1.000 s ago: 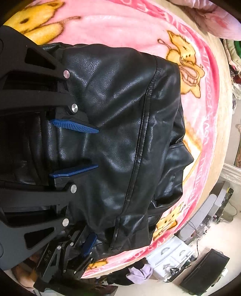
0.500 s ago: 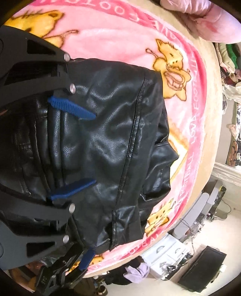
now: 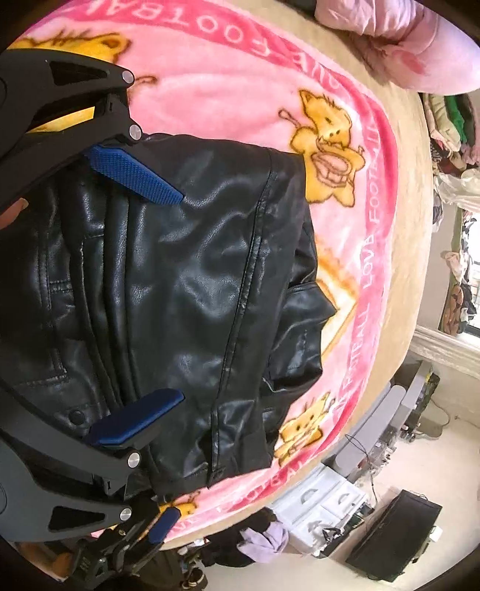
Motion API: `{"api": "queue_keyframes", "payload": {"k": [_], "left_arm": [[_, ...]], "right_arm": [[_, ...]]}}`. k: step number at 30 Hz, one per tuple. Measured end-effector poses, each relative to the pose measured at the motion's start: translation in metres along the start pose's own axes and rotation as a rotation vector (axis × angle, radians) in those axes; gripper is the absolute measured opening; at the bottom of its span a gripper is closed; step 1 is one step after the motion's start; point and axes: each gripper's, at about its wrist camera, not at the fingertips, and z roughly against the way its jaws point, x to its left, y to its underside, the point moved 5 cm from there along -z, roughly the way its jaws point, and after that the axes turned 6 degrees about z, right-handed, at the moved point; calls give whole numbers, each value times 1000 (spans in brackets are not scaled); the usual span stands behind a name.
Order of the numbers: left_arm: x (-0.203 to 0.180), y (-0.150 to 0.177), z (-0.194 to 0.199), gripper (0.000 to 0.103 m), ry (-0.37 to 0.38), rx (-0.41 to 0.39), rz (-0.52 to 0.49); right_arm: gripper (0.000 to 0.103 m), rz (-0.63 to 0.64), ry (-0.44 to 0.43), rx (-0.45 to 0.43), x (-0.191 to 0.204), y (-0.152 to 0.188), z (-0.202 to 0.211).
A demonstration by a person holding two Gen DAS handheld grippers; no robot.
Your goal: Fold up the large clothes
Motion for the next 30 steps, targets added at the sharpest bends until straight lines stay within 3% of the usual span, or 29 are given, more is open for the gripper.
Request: {"api": "queue_keyframes", "payload": {"k": [14,30], "left_arm": [[1,8,30,94,26,-45,22],[-18,20,68,94,20,-108,-31]], "right_arm": [[98,18,27,-24,6,-3,24],[98,35,33,-59,11,-3,60]]}}
